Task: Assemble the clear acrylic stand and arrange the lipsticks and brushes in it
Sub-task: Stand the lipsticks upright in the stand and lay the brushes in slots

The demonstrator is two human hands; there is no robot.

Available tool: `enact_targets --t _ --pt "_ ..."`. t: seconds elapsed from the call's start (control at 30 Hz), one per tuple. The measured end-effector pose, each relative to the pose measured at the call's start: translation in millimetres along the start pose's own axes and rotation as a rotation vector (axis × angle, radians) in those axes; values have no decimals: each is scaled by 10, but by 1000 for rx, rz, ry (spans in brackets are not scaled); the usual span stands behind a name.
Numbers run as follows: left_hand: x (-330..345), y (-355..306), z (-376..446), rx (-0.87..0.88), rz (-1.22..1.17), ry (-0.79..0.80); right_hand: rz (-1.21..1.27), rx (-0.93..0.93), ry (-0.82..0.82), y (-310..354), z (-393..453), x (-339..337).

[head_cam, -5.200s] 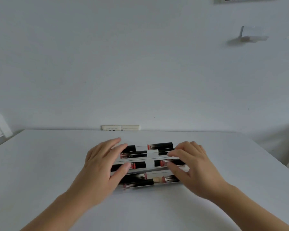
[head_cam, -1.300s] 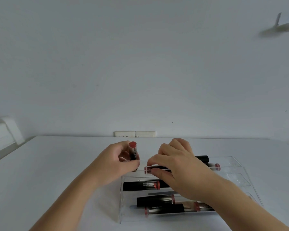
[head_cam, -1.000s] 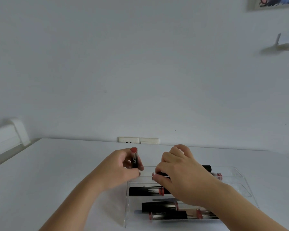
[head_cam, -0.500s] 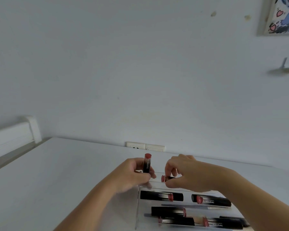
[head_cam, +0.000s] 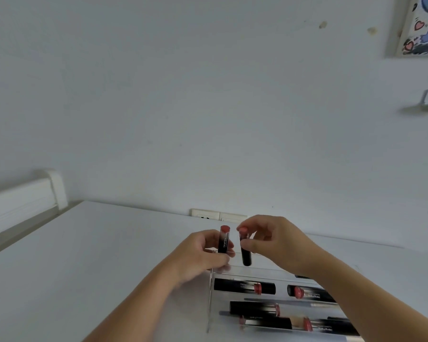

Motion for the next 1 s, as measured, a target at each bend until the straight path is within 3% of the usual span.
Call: enact_targets --t 0.13,0.4,0.77,1.0 --pt "8 18 10 13 -51 5 130 -6 -98 -1 -20 51" --pt "10 38 78 58 -80 -17 38 17 -78 10 36 142" --pt "41 70 118 81 -125 -28 52 65 -174 -106 119 196" --pt "29 76 106 80 -107 -32 32 42 -126 -110 119 207"
Point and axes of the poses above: each hand's wrist, its own z-axis towards the middle knuckle, its own x-axis out of the palm, y = z × x, the point moved 6 cm from there along z, towards the middle knuckle, and after that the axes turned 9 degrees about y, right-handed, at the moved point
